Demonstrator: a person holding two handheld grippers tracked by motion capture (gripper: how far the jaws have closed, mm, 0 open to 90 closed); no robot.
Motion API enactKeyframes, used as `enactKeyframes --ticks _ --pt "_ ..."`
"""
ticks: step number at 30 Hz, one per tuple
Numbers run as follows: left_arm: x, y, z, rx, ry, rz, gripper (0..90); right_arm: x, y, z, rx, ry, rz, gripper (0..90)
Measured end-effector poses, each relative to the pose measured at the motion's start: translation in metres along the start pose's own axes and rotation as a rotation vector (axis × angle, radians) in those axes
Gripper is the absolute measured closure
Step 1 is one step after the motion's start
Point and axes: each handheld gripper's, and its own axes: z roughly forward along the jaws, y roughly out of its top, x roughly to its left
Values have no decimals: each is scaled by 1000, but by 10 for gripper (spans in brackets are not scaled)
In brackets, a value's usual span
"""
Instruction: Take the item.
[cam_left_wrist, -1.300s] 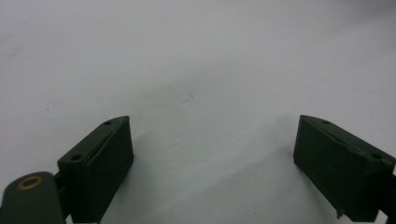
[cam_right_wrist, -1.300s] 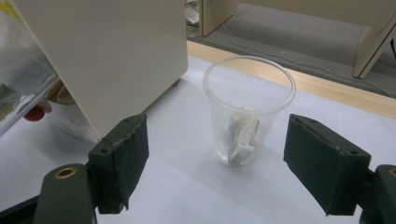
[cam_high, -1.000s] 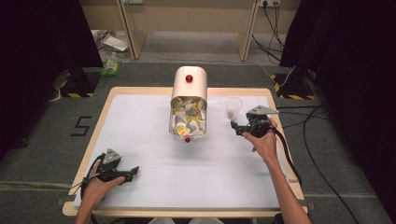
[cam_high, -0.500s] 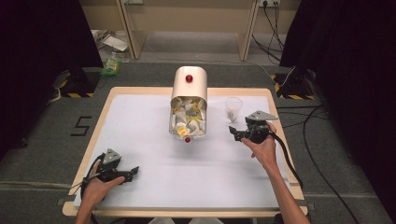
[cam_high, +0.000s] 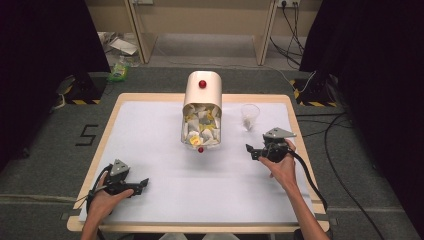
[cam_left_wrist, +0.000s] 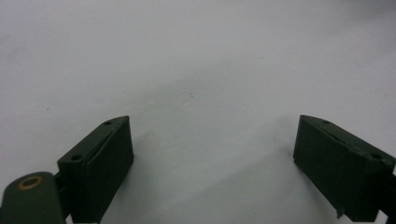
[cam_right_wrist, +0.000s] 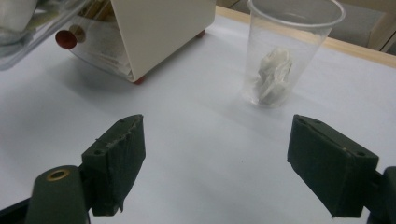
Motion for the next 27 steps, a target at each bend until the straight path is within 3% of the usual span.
enactKeyframes --ticks 13,20,27 --pt "0 0 0 0 0 0 112 18 -15 -4 41 30 -40 201" --pt "0 0 0 0 0 0 111 24 -22 -8 59 16 -76 201" --pt "0 0 0 1 0 1 112 23 -32 -10 72 21 -64 210"
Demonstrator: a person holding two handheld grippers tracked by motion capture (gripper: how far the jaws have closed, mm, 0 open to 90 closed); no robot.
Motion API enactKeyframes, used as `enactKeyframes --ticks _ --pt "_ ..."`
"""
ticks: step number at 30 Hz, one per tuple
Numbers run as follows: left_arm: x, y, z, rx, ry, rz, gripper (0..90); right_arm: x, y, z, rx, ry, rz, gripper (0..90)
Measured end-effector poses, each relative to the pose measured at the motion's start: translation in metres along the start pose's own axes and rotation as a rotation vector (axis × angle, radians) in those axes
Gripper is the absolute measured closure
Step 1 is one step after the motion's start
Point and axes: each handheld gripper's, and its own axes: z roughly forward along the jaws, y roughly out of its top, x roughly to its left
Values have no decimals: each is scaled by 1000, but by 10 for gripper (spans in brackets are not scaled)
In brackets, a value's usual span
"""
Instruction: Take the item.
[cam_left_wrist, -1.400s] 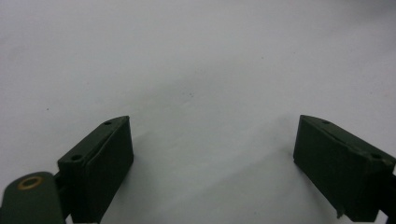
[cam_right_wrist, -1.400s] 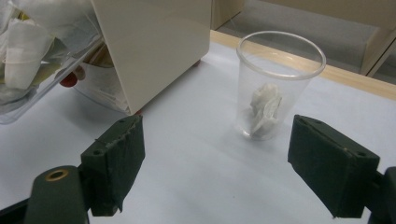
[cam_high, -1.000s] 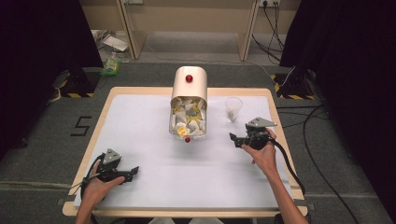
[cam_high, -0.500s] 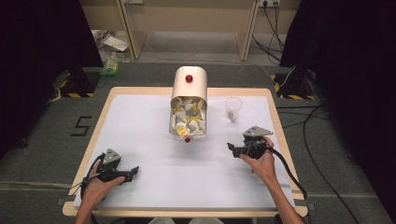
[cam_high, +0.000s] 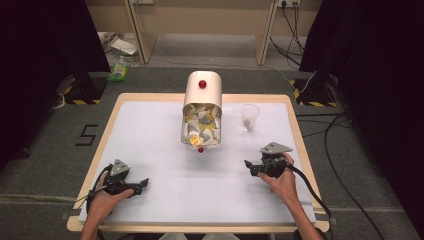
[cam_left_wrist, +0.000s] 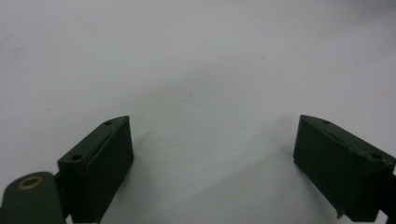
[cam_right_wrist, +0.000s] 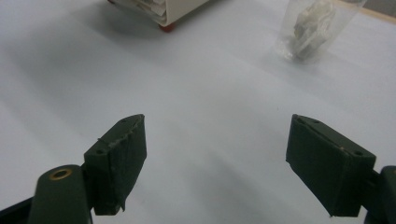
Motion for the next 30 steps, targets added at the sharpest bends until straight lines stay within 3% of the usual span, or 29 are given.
enactKeyframes --ticks 16,30 --pt "0 0 0 0 1 1 112 6 -18 -12 23 26 12 202" --pt "0 0 0 1 1 1 111 17 -38 -16 109 62 -10 187"
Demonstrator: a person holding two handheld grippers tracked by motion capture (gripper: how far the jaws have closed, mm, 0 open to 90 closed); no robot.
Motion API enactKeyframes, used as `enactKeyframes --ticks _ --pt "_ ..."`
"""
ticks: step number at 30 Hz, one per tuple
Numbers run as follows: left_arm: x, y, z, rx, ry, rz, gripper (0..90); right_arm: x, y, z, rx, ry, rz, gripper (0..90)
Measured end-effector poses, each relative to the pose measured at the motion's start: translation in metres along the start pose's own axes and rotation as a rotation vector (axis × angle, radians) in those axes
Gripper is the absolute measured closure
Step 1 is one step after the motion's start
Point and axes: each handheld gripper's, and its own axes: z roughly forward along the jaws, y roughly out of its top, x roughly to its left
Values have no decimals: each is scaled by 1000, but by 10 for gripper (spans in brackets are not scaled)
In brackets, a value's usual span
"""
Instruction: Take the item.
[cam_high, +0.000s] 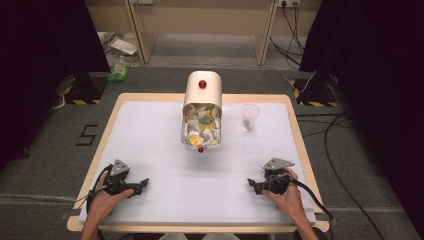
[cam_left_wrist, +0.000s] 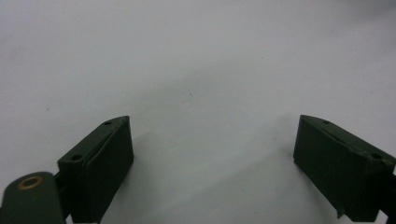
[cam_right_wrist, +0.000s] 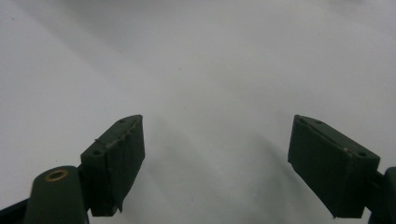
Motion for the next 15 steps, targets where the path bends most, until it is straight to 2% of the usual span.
enactKeyframes --ticks 2,4,8,15 --pt "0 0 0 -1 0 0 111 1 -1 2 21 6 -8 180" --pt "0 0 0 -1 0 0 111 3 -3 1 9 -6 -7 180" --pt "0 0 0 -1 0 0 111 2 -7 2 -17 4 17 171" --pt "0 0 0 -1 0 0 111 2 -7 2 -16 4 10 168"
